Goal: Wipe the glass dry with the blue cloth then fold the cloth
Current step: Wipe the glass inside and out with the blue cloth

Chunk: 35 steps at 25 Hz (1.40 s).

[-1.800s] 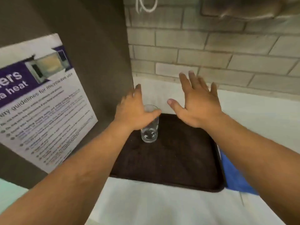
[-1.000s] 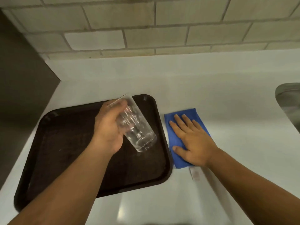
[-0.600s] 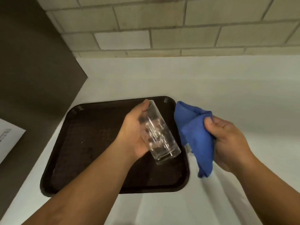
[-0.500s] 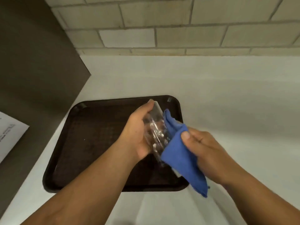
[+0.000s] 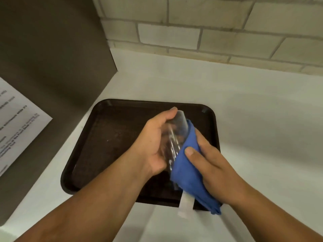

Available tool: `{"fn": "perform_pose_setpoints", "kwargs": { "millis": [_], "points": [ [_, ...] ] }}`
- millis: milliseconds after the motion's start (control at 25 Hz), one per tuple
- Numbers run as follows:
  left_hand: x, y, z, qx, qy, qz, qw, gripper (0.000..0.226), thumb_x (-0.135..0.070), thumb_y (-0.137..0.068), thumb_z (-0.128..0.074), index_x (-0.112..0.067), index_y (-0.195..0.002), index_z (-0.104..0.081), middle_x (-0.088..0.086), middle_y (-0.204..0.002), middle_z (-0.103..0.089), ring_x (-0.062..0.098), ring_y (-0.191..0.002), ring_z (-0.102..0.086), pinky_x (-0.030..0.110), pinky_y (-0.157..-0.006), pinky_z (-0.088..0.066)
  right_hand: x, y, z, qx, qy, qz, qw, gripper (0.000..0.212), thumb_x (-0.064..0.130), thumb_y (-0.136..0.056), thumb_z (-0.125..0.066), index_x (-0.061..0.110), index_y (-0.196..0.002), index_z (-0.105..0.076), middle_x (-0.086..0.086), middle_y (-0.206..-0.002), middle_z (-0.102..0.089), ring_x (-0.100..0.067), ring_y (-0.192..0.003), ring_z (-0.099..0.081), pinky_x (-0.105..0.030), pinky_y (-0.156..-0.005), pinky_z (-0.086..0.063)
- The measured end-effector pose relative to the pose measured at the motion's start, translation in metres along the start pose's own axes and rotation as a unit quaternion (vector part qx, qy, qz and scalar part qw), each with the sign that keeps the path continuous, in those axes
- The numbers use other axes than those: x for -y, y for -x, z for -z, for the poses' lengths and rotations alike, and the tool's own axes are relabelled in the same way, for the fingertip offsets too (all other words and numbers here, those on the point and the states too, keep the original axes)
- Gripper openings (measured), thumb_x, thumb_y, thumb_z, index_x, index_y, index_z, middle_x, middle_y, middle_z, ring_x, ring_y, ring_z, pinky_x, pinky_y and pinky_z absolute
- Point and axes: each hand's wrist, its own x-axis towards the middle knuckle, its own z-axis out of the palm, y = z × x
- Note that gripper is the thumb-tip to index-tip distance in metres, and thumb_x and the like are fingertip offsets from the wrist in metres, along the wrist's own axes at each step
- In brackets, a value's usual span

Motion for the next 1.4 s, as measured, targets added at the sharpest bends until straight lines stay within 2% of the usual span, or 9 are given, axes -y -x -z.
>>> {"fn": "perform_pose_setpoints", "kwargs": {
  "millis": [80,280,480,760,920,1000,1120,1240,1400],
  "points": [
    [0.0,-0.001,0.003,-0.009,0.002,0.004,1.0,0.039,-0.049,-0.083,-0.076,-0.011,-0.081,-0.082,0.009,-0.075,-0.077,0.022,-0.065,-0.075,0.031,-0.061,-0.063,0.004,0.001,-0.012,-0.001,0.068,0.044,0.997,0.06,0.044,-0.097,-0.05,0.034,-0.153,-0.029,0.019,-0.129,-0.063,-0.001,-0.118,-0.061,-0.014,-0.097,-0.047],
    [-0.011,0.008,0.012,0.013,-0.012,0.024,1.0,0.041,-0.049,-0.083,-0.076,-0.01,-0.092,-0.084,0.01,-0.085,-0.08,0.024,-0.074,-0.077,0.033,-0.07,-0.064,0.012,-0.033,-0.013,-0.104,-0.001,-0.019,0.994,0.036,0.04,-0.105,-0.04,0.017,-0.108,-0.067,-0.012,-0.093,-0.075,-0.026,-0.086,-0.072,-0.05,-0.087,-0.057],
    [-0.016,0.011,0.024,-0.032,-0.013,-0.012,0.999,0.048,-0.054,-0.08,-0.075,-0.007,-0.09,-0.08,0.012,-0.082,-0.075,0.023,-0.066,-0.074,0.031,-0.059,-0.063,0.003,-0.015,-0.028,-0.022,-0.045,-0.006,0.999,0.031,0.049,-0.097,-0.047,0.047,-0.128,-0.053,0.023,-0.106,-0.073,-0.006,-0.1,-0.071,-0.019,-0.083,-0.056],
    [-0.006,0.022,0.031,-0.016,-0.015,-0.044,0.999,0.05,-0.056,-0.073,-0.069,-0.012,-0.089,-0.086,0.008,-0.084,-0.082,0.022,-0.075,-0.079,0.032,-0.067,-0.064,0.019,-0.024,-0.034,-0.073,0.015,0.065,0.995,0.031,0.044,-0.1,-0.047,0.033,-0.128,-0.056,0.014,-0.101,-0.073,-0.009,-0.095,-0.071,-0.023,-0.08,-0.056],
    [-0.008,0.022,0.025,0.022,0.036,-0.022,0.999,0.06,-0.057,-0.079,-0.067,-0.005,-0.106,-0.083,0.015,-0.099,-0.083,0.03,-0.086,-0.079,0.04,-0.077,-0.064,0.03,-0.052,-0.015,-0.131,-0.048,-0.046,0.989,0.039,0.04,-0.104,-0.041,0.016,-0.099,-0.072,-0.014,-0.089,-0.077,-0.022,-0.081,-0.074,-0.04,-0.078,-0.057],
    [-0.011,0.017,0.024,-0.012,0.027,-0.037,0.999,0.072,-0.062,-0.076,-0.067,0.0,-0.111,-0.079,0.016,-0.107,-0.079,0.032,-0.089,-0.078,0.041,-0.079,-0.062,0.027,-0.039,-0.018,-0.087,-0.09,-0.069,0.99,0.038,0.039,-0.104,-0.041,0.024,-0.091,-0.073,-0.006,-0.085,-0.078,-0.017,-0.075,-0.074,-0.029,-0.07,-0.058],
    [-0.009,0.009,0.023,-0.089,-0.004,-0.055,0.994,0.074,-0.062,-0.08,-0.067,0.003,-0.115,-0.077,0.017,-0.098,-0.073,0.031,-0.086,-0.071,0.04,-0.079,-0.059,0.023,-0.011,-0.041,-0.044,-0.019,0.012,0.999,0.02,0.044,-0.098,-0.045,0.043,-0.114,-0.057,0.01,-0.1,-0.073,-0.011,-0.093,-0.072,-0.019,-0.077,-0.057],
    [-0.006,0.009,0.018,-0.049,-0.009,-0.067,0.997,0.054,-0.052,-0.082,-0.067,-0.005,-0.104,-0.083,0.013,-0.09,-0.08,0.027,-0.082,-0.077,0.036,-0.075,-0.063,0.027,-0.037,-0.037,-0.137,0.093,0.081,0.983,0.034,0.043,-0.098,-0.047,0.025,-0.126,-0.051,0.008,-0.101,-0.069,-0.004,-0.092,-0.069,-0.012,-0.076,-0.053],
    [-0.014,0.013,0.013,-0.009,0.028,-0.05,0.998,0.055,-0.054,-0.086,-0.065,-0.006,-0.106,-0.083,0.015,-0.093,-0.08,0.029,-0.082,-0.077,0.039,-0.077,-0.063,0.045,-0.071,-0.016,-0.177,-0.044,-0.086,0.979,0.043,0.037,-0.103,-0.044,0.002,-0.095,-0.066,-0.016,-0.075,-0.071,-0.026,-0.063,-0.068,-0.039,-0.063,-0.054]
  ]
}}
